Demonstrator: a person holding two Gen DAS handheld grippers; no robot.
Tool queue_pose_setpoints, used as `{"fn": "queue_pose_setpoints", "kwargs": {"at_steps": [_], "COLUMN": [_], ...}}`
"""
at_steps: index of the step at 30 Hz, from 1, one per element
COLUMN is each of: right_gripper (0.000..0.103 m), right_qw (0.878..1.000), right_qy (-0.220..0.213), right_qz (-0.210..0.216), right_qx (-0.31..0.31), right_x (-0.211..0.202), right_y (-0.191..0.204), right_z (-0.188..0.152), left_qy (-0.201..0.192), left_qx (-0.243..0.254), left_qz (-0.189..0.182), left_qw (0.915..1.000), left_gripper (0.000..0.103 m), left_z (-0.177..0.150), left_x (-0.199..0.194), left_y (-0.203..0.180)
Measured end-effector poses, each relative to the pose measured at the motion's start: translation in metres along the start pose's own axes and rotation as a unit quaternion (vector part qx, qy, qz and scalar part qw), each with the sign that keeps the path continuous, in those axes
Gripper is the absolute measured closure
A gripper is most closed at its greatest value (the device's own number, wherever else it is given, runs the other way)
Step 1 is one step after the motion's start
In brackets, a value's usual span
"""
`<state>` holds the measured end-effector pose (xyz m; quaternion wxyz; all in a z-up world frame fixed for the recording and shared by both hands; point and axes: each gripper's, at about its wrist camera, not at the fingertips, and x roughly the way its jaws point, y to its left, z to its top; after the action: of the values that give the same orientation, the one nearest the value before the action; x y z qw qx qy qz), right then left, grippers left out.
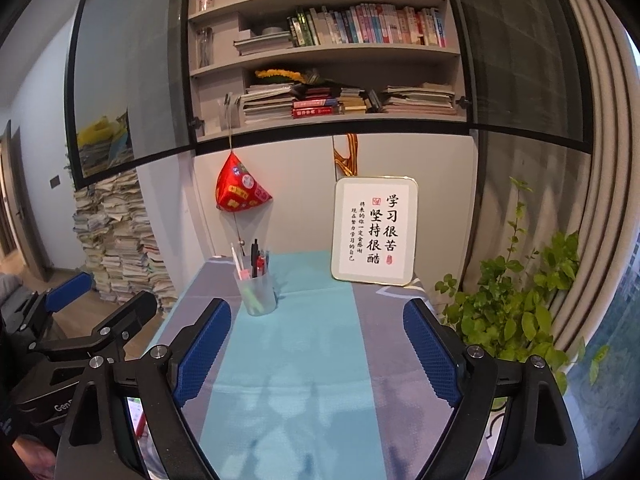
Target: Organize stationery
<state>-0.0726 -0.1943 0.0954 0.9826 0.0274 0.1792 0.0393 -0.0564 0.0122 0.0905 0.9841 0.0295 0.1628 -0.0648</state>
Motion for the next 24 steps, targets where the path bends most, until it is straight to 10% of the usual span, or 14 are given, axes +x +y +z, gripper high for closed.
{"fn": "queue_pose_setpoints", "kwargs": {"at_steps": [24], "right_gripper": [0.015], "right_qw": [1.0], "right_qy": [-0.006], "right_qz": [0.006], "right_qx": [-0.003], "right_x": [-0.009], "right_y": [0.005], "right_z": [-0.004], "left_qy": [-0.013], "left_qx": [0.005], "left_qz": [0.004], "left_qw": [0.9999], "left_gripper": [0.001], "left_z": [-0.002], "left_x": [-0.013], "left_y": [-0.003]}}
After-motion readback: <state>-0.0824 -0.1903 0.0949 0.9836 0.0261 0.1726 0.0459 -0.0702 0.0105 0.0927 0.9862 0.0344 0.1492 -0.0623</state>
